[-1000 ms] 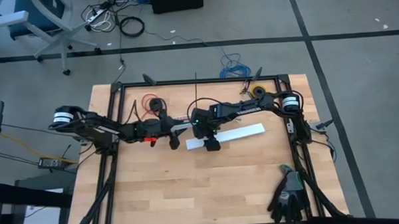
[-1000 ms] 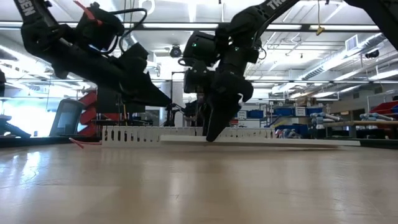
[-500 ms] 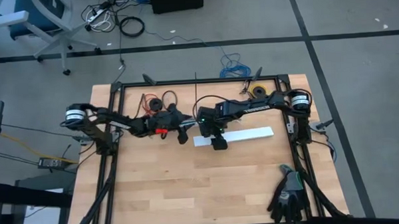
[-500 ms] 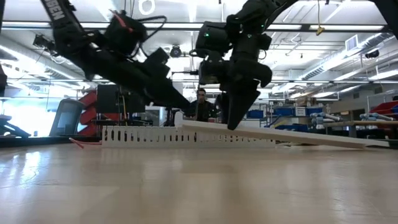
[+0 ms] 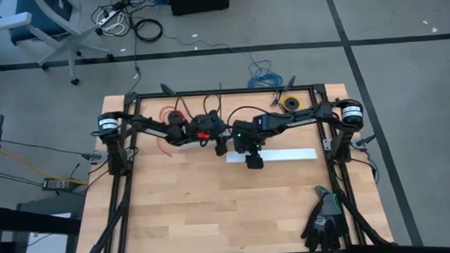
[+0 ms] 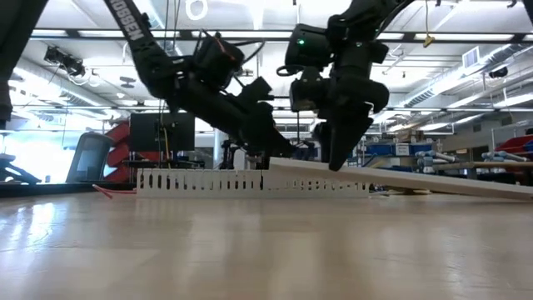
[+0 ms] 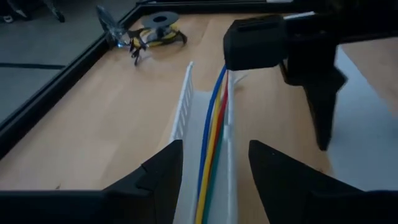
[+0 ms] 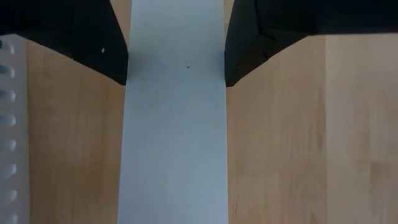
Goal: Ziptie cables
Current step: Close the white cable duct
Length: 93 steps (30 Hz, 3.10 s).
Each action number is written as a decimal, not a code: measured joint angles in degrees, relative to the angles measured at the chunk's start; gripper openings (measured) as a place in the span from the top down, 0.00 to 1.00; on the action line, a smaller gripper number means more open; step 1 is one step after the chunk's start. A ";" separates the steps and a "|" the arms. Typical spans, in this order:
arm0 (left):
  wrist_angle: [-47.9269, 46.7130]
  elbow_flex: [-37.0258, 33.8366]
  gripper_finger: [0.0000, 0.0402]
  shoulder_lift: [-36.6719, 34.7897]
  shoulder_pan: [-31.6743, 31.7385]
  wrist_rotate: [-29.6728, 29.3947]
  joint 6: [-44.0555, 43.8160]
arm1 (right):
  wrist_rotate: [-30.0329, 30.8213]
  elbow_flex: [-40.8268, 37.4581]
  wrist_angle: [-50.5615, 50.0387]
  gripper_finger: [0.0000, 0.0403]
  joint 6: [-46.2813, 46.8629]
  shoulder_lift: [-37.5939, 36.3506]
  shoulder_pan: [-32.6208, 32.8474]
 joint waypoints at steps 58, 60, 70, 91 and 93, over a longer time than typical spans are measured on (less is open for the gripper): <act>-28.39 27.90 0.25 18.89 4.57 15.26 7.76 | 2.80 -10.06 5.65 0.41 9.71 -6.69 0.28; -30.06 27.92 0.27 18.84 4.57 15.68 8.24 | 2.80 -10.06 5.65 0.42 9.71 -6.69 0.28; -39.28 28.07 0.30 16.74 6.95 20.69 8.49 | 4.33 -10.06 5.45 0.42 9.89 -6.67 0.28; -50.52 28.14 0.30 15.47 6.97 20.95 11.70 | 15.50 -10.02 -0.92 0.42 6.28 -18.16 -1.39; -52.02 28.14 0.30 15.22 6.78 20.95 12.81 | 15.54 -10.02 -0.98 0.42 3.97 -18.00 -2.54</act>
